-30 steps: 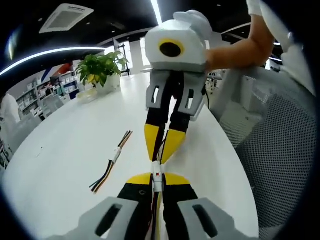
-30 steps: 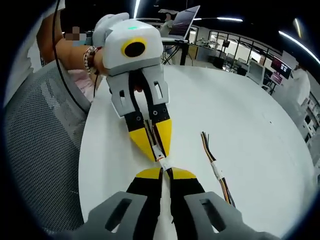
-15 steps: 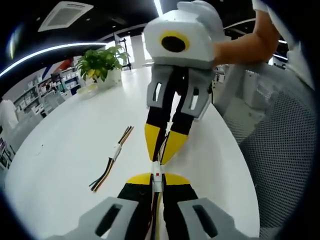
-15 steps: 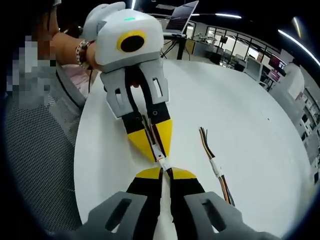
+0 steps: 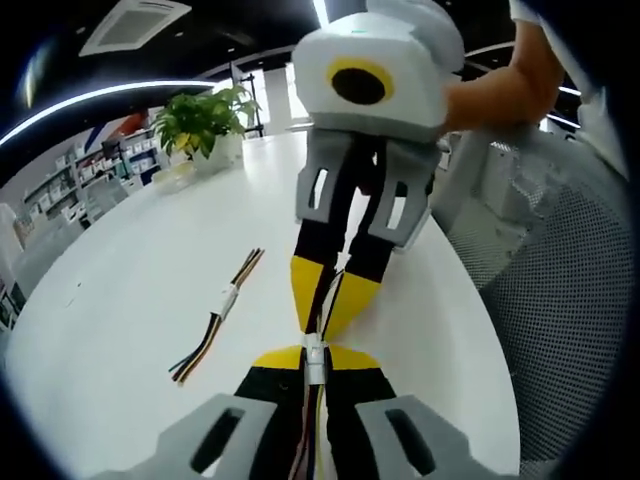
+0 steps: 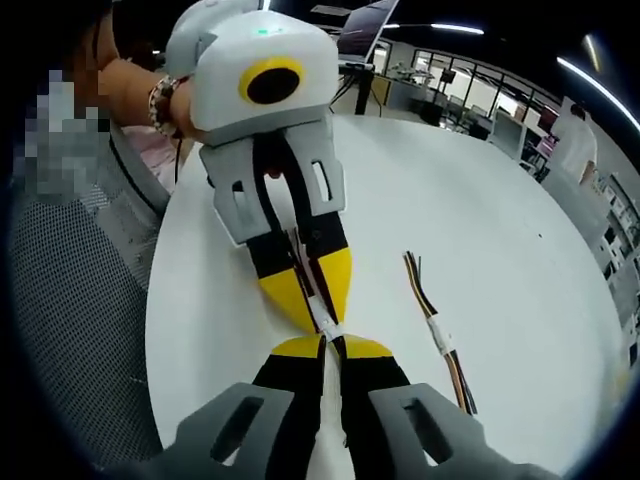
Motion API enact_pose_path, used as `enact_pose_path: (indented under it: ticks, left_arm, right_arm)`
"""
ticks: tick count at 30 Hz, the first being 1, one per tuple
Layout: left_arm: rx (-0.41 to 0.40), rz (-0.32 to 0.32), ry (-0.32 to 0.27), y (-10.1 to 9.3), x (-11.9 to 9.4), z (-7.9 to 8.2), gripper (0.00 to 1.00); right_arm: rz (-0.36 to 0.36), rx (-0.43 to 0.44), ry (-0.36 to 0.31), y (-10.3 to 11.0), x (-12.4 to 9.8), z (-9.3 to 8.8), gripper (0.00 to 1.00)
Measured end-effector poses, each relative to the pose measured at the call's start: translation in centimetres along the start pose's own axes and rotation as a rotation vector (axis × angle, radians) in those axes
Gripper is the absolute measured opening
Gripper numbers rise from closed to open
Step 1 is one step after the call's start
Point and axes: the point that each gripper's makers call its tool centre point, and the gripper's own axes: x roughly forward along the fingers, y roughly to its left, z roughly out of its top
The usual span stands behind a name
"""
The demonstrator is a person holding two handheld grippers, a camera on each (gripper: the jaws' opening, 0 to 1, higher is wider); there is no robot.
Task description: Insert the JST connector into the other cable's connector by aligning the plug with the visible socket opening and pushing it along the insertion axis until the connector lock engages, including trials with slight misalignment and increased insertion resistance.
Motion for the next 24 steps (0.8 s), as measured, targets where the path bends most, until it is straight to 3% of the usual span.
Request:
enact_pose_path:
  ticks: [7,8,17,22,24]
  left_arm:
    - [0.003,-0.005,0.001,-0.2,0.0,0.0,0.0]
    - [-0.005,-0.009,-0.012,-0.2,0.1,0.2,0.0]
    - [0.019,0.005,-0.022,0.2,-0.4,0.5,0.01]
    - [-0.01,0.077,-0.006,1.8,-1.4,-0.2,0.18]
    - [-0.015,0.069,-0.011,1.9,-1.8,-0.4,0.14]
  right_arm:
    - [0.01,-0.013,-0.01,0.2,-0.1,0.2,0.02]
    - [0.041,0.028,-0.075,0.8,-0.2,1.4,0.02]
    - [0.021,0.022,-0.067,0.1,-0.6,1.2,0.02]
    - [-0.002,0.035,-0.073,-0.7,-1.2,0.9,0.02]
    - [-0.012,0.053,-0.089,-1.1,-1.5,1.1,0.02]
